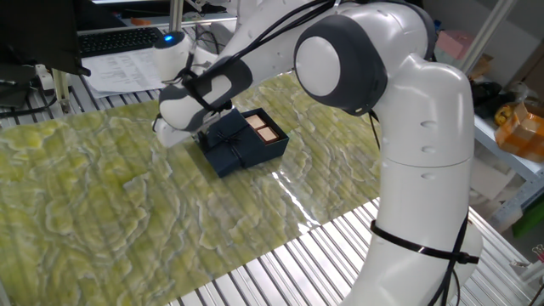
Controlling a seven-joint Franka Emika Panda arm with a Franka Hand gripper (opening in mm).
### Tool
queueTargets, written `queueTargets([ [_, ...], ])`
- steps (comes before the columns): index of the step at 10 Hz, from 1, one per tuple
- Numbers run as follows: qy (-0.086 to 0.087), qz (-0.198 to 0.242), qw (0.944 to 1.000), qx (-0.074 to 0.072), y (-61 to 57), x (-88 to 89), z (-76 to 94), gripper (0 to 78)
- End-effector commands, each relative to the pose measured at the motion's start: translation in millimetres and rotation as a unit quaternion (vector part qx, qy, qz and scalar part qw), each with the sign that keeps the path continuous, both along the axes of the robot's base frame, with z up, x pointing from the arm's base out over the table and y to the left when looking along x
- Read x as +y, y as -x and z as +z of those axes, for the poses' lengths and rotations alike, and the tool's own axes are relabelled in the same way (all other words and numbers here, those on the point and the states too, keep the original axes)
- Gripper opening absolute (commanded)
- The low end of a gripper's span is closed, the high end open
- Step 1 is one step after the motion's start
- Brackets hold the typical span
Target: Slide the outer casing onto the gift box
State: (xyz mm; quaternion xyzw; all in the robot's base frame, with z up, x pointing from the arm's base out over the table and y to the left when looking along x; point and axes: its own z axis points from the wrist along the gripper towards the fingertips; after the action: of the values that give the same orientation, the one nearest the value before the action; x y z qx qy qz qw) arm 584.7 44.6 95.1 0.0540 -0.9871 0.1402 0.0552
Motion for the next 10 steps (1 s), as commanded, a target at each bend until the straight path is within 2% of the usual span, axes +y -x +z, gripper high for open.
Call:
queueTargets([
  [1, -0.009, -0.020, 0.9998, -0.003, 5.9, 17.8, 1.9, 0.0],
  [2, -0.008, -0.019, 0.9998, -0.004, 5.6, 18.0, -0.5, 0.0],
  [3, -0.005, -0.016, 0.9998, -0.010, 3.3, 17.6, -12.9, 0.0],
  [4, -0.006, -0.013, 0.9998, -0.010, 2.3, 16.6, -17.1, 0.0],
  [10, -0.006, -0.006, 0.9999, -0.009, -0.6, 10.5, -27.5, 0.0],
])
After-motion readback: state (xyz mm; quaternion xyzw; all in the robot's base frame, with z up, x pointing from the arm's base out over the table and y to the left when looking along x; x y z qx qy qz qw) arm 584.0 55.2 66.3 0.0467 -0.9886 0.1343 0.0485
